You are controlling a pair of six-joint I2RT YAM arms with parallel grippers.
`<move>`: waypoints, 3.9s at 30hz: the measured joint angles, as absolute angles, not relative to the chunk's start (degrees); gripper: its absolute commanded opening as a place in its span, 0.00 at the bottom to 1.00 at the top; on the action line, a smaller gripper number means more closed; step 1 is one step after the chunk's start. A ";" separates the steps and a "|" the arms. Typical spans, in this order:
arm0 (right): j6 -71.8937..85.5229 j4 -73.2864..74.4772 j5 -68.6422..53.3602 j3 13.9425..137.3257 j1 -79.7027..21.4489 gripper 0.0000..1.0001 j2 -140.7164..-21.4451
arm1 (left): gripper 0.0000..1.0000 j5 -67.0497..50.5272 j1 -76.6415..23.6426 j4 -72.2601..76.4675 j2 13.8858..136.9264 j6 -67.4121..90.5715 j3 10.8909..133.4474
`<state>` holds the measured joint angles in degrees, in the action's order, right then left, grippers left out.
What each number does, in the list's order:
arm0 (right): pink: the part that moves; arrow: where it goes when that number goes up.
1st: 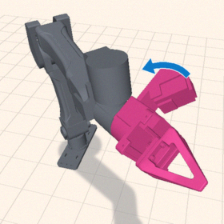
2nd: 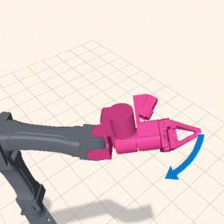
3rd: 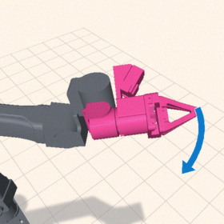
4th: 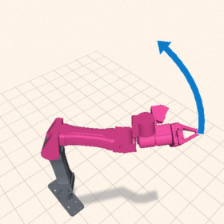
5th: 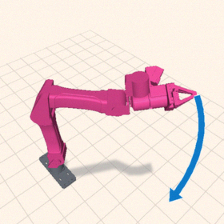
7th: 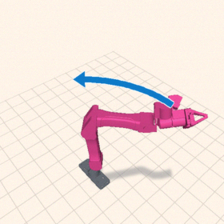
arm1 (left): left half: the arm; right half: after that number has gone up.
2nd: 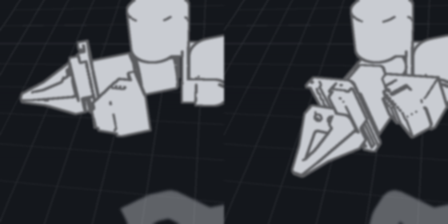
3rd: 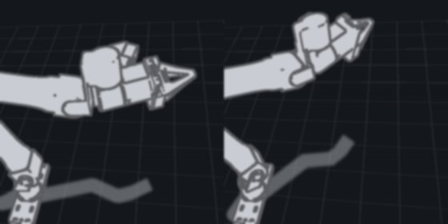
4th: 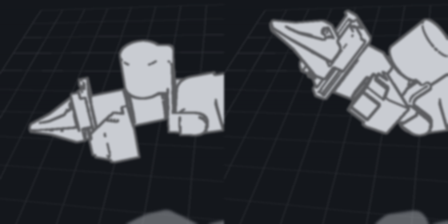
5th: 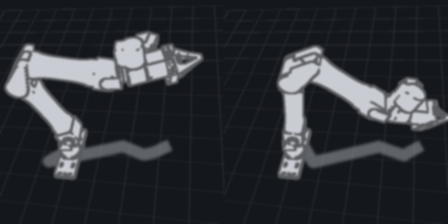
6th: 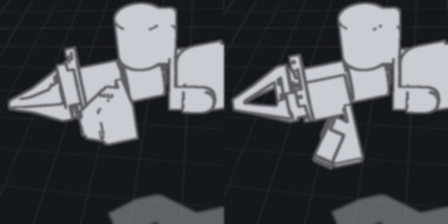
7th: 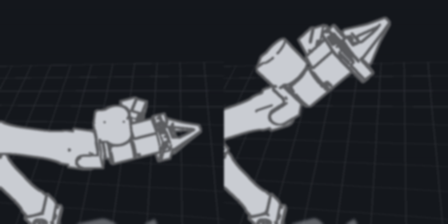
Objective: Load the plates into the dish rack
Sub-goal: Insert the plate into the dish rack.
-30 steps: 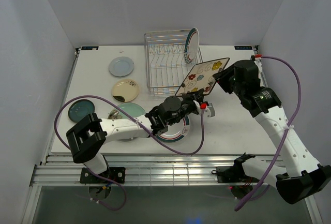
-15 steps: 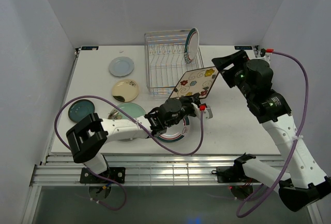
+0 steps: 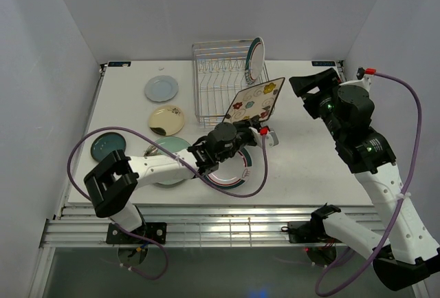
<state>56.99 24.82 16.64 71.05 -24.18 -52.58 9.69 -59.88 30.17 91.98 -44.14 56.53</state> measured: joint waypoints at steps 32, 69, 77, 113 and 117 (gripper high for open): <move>56.03 17.47 17.41 57.25 -24.18 0.75 -54.41 | 0.00 19.70 -44.14 27.46 96.53 -29.36 78.65; 50.30 -4.12 14.66 38.83 -24.18 0.79 -56.10 | 0.00 4.27 -26.46 36.16 104.79 -17.04 79.13; 49.82 -5.72 15.31 36.93 -24.18 0.80 -52.71 | 0.00 0.32 -26.26 36.82 107.20 -16.58 80.71; 47.55 -6.66 16.34 36.93 -24.18 0.83 -54.81 | 0.00 1.78 -26.94 38.63 120.36 -15.05 93.03; 47.51 -6.66 16.34 36.93 -24.18 0.83 -54.81 | 0.00 3.20 -27.62 37.67 121.54 -15.62 93.27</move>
